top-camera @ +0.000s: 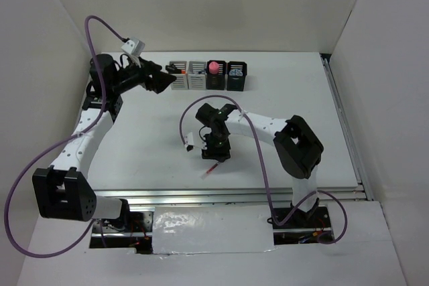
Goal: Sort the stationery into containers
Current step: Pick up the pen from the corner of the board.
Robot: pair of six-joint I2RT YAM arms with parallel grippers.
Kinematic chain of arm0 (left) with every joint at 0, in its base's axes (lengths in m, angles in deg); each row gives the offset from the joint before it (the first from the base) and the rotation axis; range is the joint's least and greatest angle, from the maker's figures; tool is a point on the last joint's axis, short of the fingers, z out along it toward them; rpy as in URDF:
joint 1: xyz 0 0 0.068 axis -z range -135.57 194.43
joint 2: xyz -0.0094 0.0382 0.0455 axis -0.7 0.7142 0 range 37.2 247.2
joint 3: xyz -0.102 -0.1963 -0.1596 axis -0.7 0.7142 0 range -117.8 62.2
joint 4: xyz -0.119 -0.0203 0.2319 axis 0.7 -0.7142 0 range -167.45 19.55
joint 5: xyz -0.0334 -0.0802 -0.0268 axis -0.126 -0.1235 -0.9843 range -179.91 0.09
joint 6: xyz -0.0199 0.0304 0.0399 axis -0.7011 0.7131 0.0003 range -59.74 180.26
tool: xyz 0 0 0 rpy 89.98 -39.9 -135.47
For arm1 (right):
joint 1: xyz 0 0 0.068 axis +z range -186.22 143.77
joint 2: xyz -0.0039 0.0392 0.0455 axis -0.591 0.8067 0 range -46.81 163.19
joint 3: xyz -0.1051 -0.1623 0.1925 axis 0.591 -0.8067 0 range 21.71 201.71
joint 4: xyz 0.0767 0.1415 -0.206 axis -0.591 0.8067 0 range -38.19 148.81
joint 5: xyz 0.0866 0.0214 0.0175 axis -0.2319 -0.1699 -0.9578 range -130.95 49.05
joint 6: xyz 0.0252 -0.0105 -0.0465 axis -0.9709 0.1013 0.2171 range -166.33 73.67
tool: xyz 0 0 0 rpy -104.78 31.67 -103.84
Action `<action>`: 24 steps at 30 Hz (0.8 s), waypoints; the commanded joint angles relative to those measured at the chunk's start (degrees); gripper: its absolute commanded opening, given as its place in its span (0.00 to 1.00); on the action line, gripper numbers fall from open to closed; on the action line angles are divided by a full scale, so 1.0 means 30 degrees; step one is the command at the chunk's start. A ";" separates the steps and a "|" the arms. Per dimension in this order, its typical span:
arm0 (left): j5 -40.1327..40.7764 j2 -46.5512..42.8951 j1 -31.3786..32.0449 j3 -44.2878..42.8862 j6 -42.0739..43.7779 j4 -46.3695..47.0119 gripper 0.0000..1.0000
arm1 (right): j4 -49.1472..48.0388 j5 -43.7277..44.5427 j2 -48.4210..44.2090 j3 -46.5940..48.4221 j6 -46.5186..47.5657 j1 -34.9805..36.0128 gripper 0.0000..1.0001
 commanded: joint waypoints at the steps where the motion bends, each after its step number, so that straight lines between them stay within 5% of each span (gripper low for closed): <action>1: -0.0575 -0.0870 -0.0181 0.0118 -0.0013 0.0131 0.92 | -0.0210 0.0973 0.0648 0.0089 0.0934 0.0496 0.53; 9: -0.0868 -0.0811 -0.0416 0.0381 -0.0627 0.0685 0.92 | -0.1295 0.2292 0.1615 -0.0704 0.1520 0.0819 0.51; 12: -0.0985 -0.0957 -0.0533 0.0499 -0.0891 0.0746 0.92 | -0.1295 0.2380 0.1968 -0.0762 0.1754 0.0820 0.43; 18: -0.1395 -0.1192 -0.1465 0.0966 -0.2324 0.1505 0.92 | -0.1587 0.2352 0.1676 -0.1610 0.2107 0.1170 0.09; 24: -0.2214 -0.1660 -0.3077 0.2021 -0.5370 0.3790 0.93 | -0.1208 -0.1070 -0.1626 -0.0415 -0.1134 -0.0841 0.02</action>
